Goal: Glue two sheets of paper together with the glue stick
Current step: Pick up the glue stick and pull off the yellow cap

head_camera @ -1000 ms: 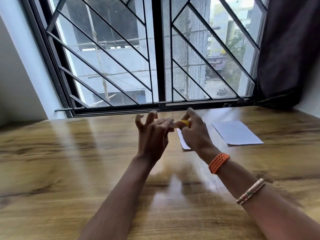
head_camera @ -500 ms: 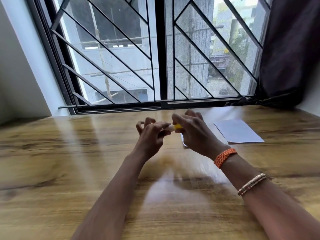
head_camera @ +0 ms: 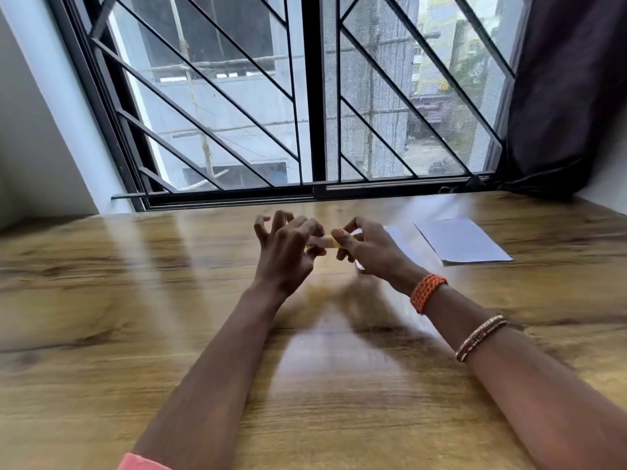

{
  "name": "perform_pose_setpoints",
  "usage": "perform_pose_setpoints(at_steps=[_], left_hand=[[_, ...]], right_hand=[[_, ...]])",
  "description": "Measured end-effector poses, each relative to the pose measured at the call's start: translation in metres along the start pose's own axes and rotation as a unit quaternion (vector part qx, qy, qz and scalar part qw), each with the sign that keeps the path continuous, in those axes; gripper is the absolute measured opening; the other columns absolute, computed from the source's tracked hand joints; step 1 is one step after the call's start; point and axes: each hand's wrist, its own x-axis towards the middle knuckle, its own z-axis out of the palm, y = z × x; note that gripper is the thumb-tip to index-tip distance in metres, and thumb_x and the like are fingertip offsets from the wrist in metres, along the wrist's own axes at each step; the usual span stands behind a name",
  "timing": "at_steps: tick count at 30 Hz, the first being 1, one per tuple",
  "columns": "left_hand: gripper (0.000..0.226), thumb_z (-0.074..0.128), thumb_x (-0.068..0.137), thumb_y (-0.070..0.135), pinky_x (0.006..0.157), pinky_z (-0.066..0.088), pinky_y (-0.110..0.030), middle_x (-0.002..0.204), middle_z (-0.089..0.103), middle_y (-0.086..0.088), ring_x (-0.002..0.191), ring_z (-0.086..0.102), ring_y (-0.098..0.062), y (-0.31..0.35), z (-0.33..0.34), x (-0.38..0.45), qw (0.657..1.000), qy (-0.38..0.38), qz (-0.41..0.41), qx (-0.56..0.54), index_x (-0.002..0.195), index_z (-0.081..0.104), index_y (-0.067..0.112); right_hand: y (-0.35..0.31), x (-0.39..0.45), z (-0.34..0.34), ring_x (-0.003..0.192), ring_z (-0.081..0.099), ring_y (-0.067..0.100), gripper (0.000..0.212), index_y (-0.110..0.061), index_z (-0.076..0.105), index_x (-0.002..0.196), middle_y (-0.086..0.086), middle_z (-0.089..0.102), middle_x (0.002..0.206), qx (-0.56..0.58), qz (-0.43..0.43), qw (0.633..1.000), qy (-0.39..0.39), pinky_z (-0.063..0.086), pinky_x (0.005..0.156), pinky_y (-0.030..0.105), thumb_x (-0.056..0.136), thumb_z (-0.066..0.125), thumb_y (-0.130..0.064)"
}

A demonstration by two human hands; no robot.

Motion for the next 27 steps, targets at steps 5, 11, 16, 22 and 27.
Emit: perform_pose_setpoints(at_steps=[5,11,16,22,27], left_hand=[[0.02,0.064,0.082,0.032,0.091,0.01,-0.036,0.102,0.071,0.015,0.111,0.044,-0.019,-0.001,-0.003,0.005,1.0,-0.017,0.004,0.006,0.101,0.07,0.032],[0.024,0.057,0.09,0.031,0.08,0.008,-0.028,0.106,0.069,0.011,0.112,0.037,-0.014,-0.004,-0.002,0.007,0.989,-0.101,-0.049,-0.096,0.111,0.067,0.036],[0.023,0.054,0.092,0.03,0.082,0.009,-0.03,0.089,0.054,0.012,0.104,0.032,-0.013,-0.005,-0.006,0.008,0.983,-0.119,-0.071,-0.124,0.111,0.065,0.036],[0.03,0.031,0.089,0.033,0.072,0.01,-0.031,0.084,0.061,0.005,0.098,0.035,-0.014,-0.008,-0.013,0.006,0.976,-0.152,-0.072,-0.139,0.084,0.059,0.025],[0.032,0.031,0.098,0.023,0.078,0.014,-0.032,0.072,0.055,0.009,0.096,0.037,-0.014,-0.014,-0.012,0.002,0.975,-0.13,-0.11,-0.146,0.08,0.057,0.024]], right_hand=[[-0.001,-0.002,0.002,0.06,0.049,0.017,0.012,-0.011,0.048,0.086,-0.004,0.052,0.064,-0.187,-0.176,0.964,0.076,0.036,0.066,0.032,0.085,0.055,-0.001],[-0.002,0.001,-0.008,0.077,0.051,0.021,0.017,-0.016,0.048,0.089,-0.006,0.063,0.079,-0.385,-0.335,0.856,0.085,0.026,0.076,0.039,0.083,0.057,-0.003],[-0.007,0.004,-0.008,0.077,0.047,0.018,0.037,-0.02,0.044,0.09,-0.007,0.058,0.075,-0.418,-0.382,0.818,0.1,0.03,0.077,0.037,0.075,0.065,0.006],[-0.005,0.001,-0.008,0.077,0.052,0.02,0.03,-0.014,0.052,0.09,-0.002,0.063,0.075,-0.393,-0.363,0.839,0.098,0.036,0.077,0.035,0.073,0.069,0.004],[-0.005,0.001,-0.019,0.084,0.058,0.029,0.03,-0.004,0.061,0.1,0.01,0.068,0.087,-0.319,-0.312,0.882,0.151,0.044,0.08,0.035,0.074,0.07,0.007]])
